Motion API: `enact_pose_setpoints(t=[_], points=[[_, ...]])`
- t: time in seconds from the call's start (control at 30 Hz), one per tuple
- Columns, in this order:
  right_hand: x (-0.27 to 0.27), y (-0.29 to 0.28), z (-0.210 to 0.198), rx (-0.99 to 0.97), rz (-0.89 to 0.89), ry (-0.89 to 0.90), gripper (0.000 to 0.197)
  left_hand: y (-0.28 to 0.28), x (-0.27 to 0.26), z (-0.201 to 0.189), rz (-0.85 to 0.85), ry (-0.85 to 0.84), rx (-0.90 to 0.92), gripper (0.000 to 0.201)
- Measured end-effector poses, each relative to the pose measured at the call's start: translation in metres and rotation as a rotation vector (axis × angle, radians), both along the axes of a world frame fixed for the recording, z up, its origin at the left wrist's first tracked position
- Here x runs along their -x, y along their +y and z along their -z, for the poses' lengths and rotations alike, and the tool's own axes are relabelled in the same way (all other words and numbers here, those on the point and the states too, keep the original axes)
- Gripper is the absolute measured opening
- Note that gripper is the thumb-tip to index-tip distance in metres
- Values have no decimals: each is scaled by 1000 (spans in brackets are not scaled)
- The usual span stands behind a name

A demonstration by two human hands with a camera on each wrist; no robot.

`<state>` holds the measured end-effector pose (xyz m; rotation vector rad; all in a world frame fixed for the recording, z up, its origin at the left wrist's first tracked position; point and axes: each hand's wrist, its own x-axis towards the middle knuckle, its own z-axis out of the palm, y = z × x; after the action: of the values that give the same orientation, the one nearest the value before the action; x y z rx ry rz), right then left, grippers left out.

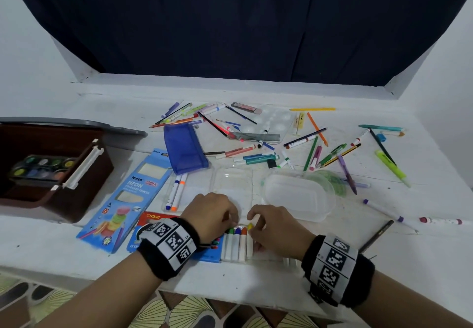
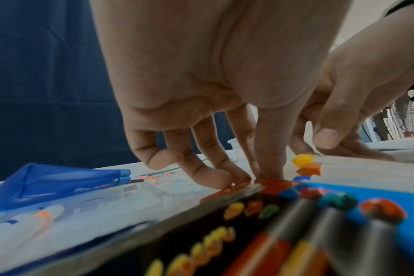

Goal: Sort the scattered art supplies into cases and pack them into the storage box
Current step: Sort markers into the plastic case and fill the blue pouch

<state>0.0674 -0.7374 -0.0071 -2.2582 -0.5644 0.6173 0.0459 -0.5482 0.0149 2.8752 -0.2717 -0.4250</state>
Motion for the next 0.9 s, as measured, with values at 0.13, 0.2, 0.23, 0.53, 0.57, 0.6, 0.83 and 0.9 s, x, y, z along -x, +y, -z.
enact_pose_setpoints(t=[0.13,0.2,0.23,0.53,0.57,0.6,0.83,0.9], points=[[1,5,-3,140,-124,-80,32,2,-3,2,5,13,-17,22],[3,7,-3,165,-146,-131,34,3,-4,3,13,17,-23,23],[4,8,-3,166,-148,-150,34,3,-4,4,17,12,-27,23],[7,8,-4,228,-172,-205,42,-5,-7,3,79,-26,-128,21],[8,8,-5,254,-186,-236,44,-5,-7,3,77,-25,-134,21],[8,8,-5,274,-201,-272,44,-5,-7,3,75,-25,-140,22],[10,11,-6,326,-318,-369,35,-3,-9,6,80,-37,-131,22],[10,13,-8,361,-353,-387,30,-2,-9,7,79,-43,-119,21]])
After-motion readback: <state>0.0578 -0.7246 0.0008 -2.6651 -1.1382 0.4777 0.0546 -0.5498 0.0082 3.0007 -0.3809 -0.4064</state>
